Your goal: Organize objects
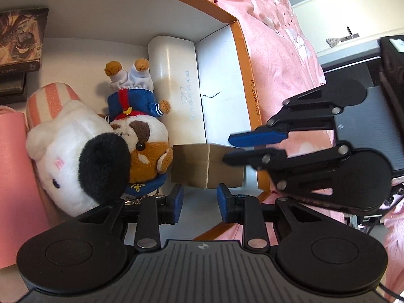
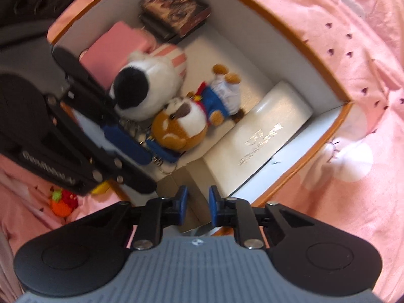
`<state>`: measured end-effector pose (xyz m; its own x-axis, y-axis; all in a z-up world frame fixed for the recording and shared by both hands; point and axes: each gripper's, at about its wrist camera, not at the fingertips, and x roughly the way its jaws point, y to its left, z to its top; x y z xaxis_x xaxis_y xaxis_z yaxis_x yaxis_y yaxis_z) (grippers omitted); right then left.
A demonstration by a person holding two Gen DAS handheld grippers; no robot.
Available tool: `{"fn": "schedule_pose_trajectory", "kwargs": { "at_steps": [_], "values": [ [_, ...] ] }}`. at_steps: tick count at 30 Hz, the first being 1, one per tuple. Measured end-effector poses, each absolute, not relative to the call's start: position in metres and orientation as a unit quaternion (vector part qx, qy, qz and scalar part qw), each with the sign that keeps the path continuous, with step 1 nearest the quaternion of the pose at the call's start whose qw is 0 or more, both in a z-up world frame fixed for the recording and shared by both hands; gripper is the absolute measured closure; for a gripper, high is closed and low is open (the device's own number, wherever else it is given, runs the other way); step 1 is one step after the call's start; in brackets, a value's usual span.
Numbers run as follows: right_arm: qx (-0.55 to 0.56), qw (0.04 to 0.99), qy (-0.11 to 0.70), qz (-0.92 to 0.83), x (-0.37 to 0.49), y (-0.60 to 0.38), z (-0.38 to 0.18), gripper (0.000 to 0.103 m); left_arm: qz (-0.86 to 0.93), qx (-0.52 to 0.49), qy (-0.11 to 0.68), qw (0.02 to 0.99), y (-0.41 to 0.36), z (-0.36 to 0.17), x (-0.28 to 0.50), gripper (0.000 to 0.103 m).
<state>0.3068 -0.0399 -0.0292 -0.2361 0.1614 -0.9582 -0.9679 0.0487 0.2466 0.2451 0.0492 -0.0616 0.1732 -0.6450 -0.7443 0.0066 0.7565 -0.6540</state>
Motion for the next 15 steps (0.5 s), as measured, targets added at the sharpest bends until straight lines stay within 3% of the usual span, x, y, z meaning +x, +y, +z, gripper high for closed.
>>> {"fn": "schedule_pose_trajectory", "kwargs": {
  "at_steps": [8,10,12,15],
  "values": [
    [-0.385,0.498,0.522,0.575,0.316,-0.045,-0.029,0.091,-0.223,-0.292,0.594,0.716,0.040,-0.070,0.257,0.072],
    [-0.398,0.482,0.516,0.586,0.305,-0.051,-0.024,0.086,-0.224,-0.293,0.595,0.714,0.039,-0.071,0.258,0.073],
    [-0.406,0.469,0.510,0.596,0.300,-0.050,-0.023,0.069,-0.224,-0.295,0.593,0.715,0.039,-0.071,0.259,0.073],
    [-0.413,0.437,0.509,0.615,0.296,-0.050,-0.024,0.061,-0.222,-0.301,0.592,0.714,0.041,-0.070,0.261,0.074]
  ]
}}
